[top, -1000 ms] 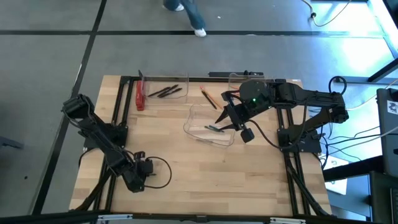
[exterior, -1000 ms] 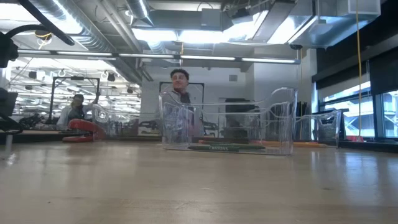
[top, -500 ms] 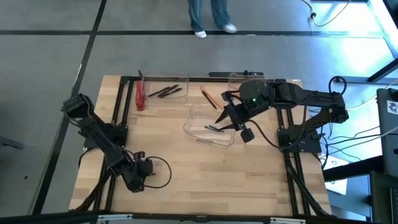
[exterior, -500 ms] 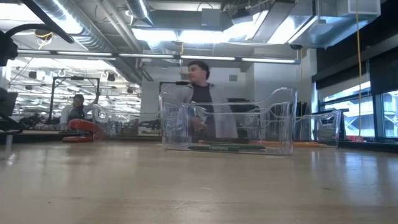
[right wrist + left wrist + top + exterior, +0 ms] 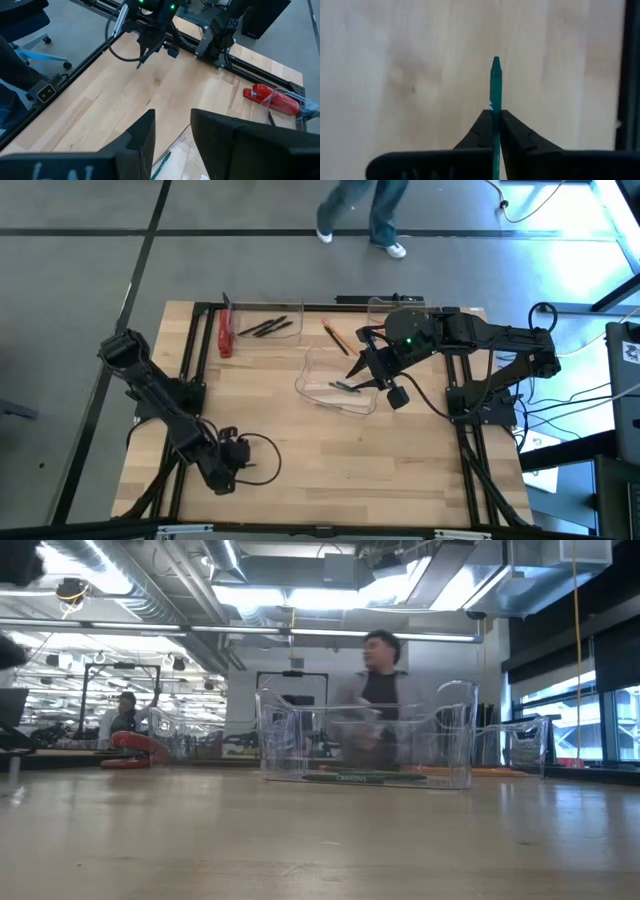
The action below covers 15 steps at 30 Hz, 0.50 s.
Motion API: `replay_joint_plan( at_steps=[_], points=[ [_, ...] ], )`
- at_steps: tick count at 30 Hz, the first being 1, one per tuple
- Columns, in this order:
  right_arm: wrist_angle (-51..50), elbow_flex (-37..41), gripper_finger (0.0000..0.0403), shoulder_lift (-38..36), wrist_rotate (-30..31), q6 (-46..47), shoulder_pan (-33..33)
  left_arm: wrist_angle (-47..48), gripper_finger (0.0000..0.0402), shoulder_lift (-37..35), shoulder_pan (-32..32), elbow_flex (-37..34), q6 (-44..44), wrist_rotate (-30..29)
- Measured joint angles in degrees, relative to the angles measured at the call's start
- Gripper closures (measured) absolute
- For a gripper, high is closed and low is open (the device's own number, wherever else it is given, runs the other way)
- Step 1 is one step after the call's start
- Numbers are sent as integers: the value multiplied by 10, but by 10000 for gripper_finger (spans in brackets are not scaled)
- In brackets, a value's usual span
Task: Sort crayons/erasers/pens/pencils in bins
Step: Put the green crayon into the middle transparent bin
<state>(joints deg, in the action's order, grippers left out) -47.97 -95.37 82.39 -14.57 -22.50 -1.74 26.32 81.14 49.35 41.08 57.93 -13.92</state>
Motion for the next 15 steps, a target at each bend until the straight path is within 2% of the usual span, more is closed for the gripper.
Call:
replay_joint_plan(
  at_steps=[7, 15],
  points=[
    [0, 0, 276, 0, 0, 0, 0, 66, 394, -1, -60, 93, -113, -44],
    [0, 0, 276, 0, 0, -2, 0, 157, 393, -2, -179, 206, -278, -69]
  ],
)
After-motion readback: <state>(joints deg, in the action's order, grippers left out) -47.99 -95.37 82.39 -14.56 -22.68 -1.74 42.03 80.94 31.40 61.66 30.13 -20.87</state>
